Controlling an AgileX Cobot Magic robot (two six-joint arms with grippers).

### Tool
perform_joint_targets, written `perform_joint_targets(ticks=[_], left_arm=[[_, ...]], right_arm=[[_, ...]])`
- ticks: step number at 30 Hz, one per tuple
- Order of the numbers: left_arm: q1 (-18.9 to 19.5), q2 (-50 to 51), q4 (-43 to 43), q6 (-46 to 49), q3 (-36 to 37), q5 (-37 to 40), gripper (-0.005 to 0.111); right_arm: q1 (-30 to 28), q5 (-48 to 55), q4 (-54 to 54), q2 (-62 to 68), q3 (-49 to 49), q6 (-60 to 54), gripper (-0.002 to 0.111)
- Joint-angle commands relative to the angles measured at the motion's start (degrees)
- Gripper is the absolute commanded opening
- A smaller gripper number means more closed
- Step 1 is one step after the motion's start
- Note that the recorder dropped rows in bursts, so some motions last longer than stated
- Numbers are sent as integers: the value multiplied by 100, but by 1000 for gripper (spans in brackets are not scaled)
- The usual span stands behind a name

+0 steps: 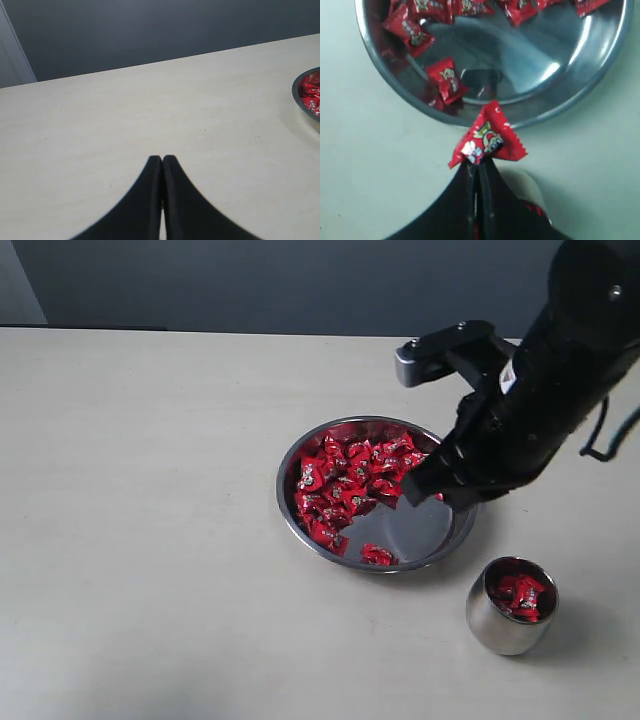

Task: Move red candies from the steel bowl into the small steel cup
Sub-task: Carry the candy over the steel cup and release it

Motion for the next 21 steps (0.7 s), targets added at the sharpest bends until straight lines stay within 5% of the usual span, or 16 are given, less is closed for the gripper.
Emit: perform_joint_targets(ticks=[1,18,21], left_arm=[[-47,-25,11,-32,6,-38,0],[-47,-25,11,-32,6,-38,0],[-47,-25,11,-32,6,-38,0]], right_arm=[[-8,107,-101,-563,558,150,-1],[-8,655,-449,-843,1182,750,-1],[-8,646,-482,-770,1182,750,10]])
